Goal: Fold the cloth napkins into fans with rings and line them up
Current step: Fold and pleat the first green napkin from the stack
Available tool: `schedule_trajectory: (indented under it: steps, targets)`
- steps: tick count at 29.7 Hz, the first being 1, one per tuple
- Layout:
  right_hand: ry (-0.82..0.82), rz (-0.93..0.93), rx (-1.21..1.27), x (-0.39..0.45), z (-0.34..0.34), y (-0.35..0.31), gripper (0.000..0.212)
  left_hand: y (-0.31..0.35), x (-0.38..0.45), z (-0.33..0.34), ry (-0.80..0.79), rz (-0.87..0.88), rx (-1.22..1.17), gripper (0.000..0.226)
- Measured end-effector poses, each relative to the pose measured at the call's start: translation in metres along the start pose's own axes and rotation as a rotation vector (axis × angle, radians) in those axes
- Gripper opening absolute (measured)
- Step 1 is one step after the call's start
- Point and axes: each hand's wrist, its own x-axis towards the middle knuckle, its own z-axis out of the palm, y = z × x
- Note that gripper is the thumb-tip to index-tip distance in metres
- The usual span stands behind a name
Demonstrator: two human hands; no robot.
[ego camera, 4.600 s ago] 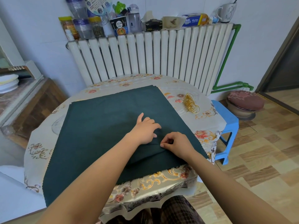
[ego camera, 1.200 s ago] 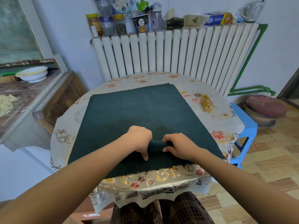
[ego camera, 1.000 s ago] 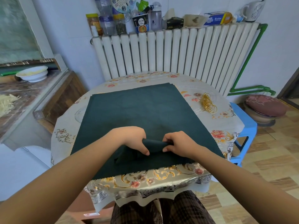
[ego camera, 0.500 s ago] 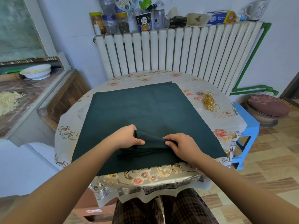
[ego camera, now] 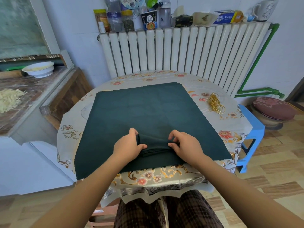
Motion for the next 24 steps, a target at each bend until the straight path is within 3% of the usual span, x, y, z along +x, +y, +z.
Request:
schedule_trajectory:
  steps: [4, 6, 10, 17, 24]
  targets:
    - [-0.089, 0.004, 0.047, 0.007, -0.005, 0.001, 0.007, 0.007, 0.001, -0.001, 0.108, 0.309, 0.36, 0.072]
    - [-0.117, -0.011, 0.037, 0.011, -0.009, 0.002, 0.008, 0.012, 0.0, 0.002, 0.056, 0.512, 0.566, 0.069]
    - [-0.164, -0.021, 0.019, 0.014, -0.014, 0.001, 0.009, 0.022, -0.004, 0.014, -0.056, 0.545, 0.8, 0.06]
    - [-0.107, 0.033, 0.161, 0.011, -0.007, 0.012, 0.012, 0.016, -0.012, 0.025, -0.083, 0.492, 0.576, 0.059]
    - [0.102, 0.088, 0.269, -0.003, 0.0, 0.027, 0.015, 0.008, -0.006, 0.029, -0.047, 0.528, 0.559, 0.057]
